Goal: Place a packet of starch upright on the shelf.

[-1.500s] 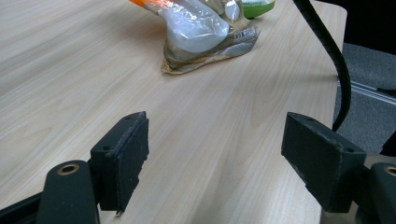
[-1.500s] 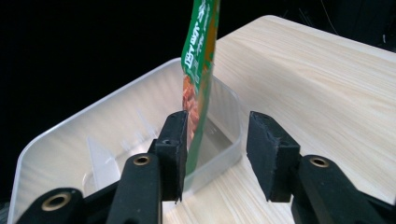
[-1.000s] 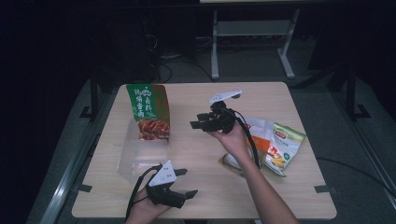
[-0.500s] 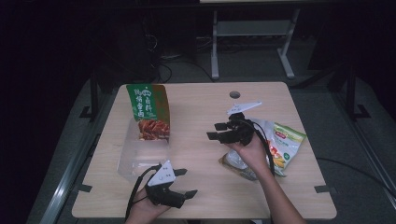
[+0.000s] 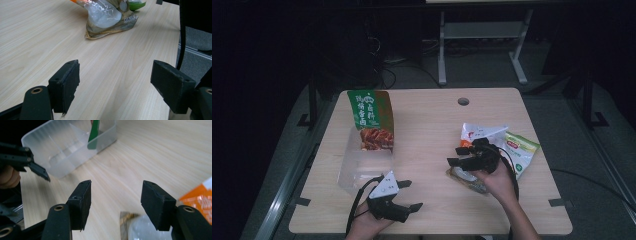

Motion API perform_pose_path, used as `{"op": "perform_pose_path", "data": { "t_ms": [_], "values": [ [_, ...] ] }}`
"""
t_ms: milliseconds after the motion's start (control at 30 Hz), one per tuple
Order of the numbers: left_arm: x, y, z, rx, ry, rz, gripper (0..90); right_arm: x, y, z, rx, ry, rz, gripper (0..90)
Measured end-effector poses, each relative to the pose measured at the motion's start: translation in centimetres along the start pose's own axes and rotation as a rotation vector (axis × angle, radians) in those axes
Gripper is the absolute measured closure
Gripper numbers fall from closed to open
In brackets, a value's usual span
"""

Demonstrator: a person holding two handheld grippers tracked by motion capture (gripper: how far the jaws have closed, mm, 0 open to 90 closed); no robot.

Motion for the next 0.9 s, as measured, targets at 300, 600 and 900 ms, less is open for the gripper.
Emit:
{"op": "perform_pose_path", "data": {
  "t_ms": [300,600,900],
  "values": [
    [-0.1,0.2,0.0,0.001,-0.006,-0.018,22.3,2.6,-0.5,1.4,0.029,-0.012,-0.027,40.0],
    [-0.1,0.5,0.1,0.003,-0.004,-0.019,22.3,4.0,-0.7,3.7,0.064,0.004,-0.041,41.2],
    [0.0,0.9,-0.3,0.018,-0.017,-0.028,22.3,4.6,0.8,5.8,0.093,-0.005,-0.061,42.7]
  ]
}}
Point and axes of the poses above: each handheld gripper's, and its own axes: z roughly backward along the jaws, x roughly out of its underside, y roughly to its right, the point moved 5 cm from there along -z, roughly forward along the jaws, and after that the axes turned 1 degree about -x, right-handed, at the moved point
